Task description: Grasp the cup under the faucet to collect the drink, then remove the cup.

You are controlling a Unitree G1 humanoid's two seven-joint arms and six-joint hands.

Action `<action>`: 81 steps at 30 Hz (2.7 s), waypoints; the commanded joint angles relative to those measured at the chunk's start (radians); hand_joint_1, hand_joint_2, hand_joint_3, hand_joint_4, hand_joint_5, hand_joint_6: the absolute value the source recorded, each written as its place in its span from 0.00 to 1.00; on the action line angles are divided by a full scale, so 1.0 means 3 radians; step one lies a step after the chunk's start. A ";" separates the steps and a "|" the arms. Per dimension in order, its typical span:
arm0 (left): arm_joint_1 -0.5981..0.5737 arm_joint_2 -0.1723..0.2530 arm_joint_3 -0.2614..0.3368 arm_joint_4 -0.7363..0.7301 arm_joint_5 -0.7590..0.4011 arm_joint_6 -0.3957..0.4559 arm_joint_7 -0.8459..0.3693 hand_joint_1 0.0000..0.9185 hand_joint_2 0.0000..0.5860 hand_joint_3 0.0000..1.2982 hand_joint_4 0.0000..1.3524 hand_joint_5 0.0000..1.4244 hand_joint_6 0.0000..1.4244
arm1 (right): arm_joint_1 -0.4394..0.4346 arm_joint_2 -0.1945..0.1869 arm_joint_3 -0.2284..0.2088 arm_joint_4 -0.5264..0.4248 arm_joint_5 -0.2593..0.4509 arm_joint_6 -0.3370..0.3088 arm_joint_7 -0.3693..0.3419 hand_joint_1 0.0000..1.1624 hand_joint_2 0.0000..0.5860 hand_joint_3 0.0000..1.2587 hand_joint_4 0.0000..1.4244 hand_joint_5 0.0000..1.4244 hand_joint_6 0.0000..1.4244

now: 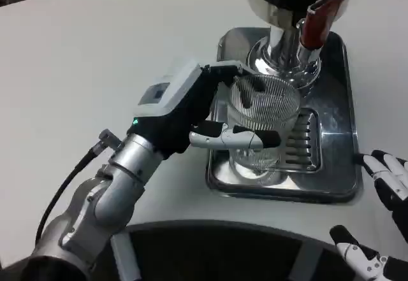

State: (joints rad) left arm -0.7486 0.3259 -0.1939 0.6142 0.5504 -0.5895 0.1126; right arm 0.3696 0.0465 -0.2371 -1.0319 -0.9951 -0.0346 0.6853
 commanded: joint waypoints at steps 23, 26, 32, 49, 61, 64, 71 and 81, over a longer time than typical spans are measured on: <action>-0.0538 -0.0100 -0.0600 0.0730 0.0695 -0.0071 0.1313 0.57 0.15 0.82 0.89 0.99 1.00 | 0.0268 -0.0001 -0.0551 -0.0051 0.0545 -0.0218 0.0033 0.36 0.69 0.05 0.00 0.00 0.00; -0.0560 -0.0089 -0.0654 0.0786 0.0750 -0.0057 0.1407 0.58 0.15 0.81 0.87 0.97 1.00 | 0.0263 -0.0002 -0.0544 -0.0051 0.0540 -0.0199 0.0048 0.36 0.69 0.05 0.00 0.00 0.00; -0.0590 -0.0061 -0.0730 0.0870 0.0785 -0.0003 0.1500 0.56 0.12 0.73 0.77 0.88 1.00 | 0.0232 0.0004 -0.0521 -0.0051 0.0514 -0.0173 0.0077 0.35 0.69 0.05 0.00 0.00 0.00; -0.0609 -0.0043 -0.0756 0.0997 0.0672 0.0016 0.1430 0.28 0.11 0.45 0.45 0.60 0.90 | 0.0165 -0.0031 -0.0427 -0.0051 0.0460 -0.0101 0.0133 0.34 0.68 0.06 0.00 0.00 0.00; -0.0627 -0.0068 -0.0734 0.1034 0.0617 0.0070 0.1182 0.22 0.12 0.23 0.26 0.42 0.74 | 0.0333 0.0185 -0.0223 -0.0051 0.0507 -0.0527 0.0098 0.34 0.68 0.05 0.00 0.00 0.00; -0.0626 -0.0066 -0.0726 0.1026 0.0609 0.0078 0.1172 0.21 0.13 0.23 0.25 0.41 0.71 | 0.0370 0.0277 -0.0190 -0.0051 0.0524 -0.0658 0.0112 0.34 0.68 0.05 0.00 0.00 0.00; -0.0584 -0.0058 -0.0695 0.0950 0.0567 0.0083 0.1126 0.21 0.13 0.19 0.21 0.37 0.68 | 0.0450 0.0402 -0.0137 -0.0051 0.0548 -0.0817 0.0123 0.34 0.68 0.05 0.00 0.00 0.00; -0.0497 0.0015 -0.0645 0.0749 0.0447 0.0044 0.0994 0.17 0.12 0.14 0.17 0.34 0.64 | 0.0463 0.0433 -0.0152 -0.0051 0.0560 -0.0846 0.0119 0.34 0.69 0.06 0.00 0.00 0.00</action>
State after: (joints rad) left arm -0.9358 0.3137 -0.3983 0.8666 0.7052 -0.5689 0.4317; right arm 0.4888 0.1057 -0.2840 -1.0319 -0.8372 -0.2734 0.7154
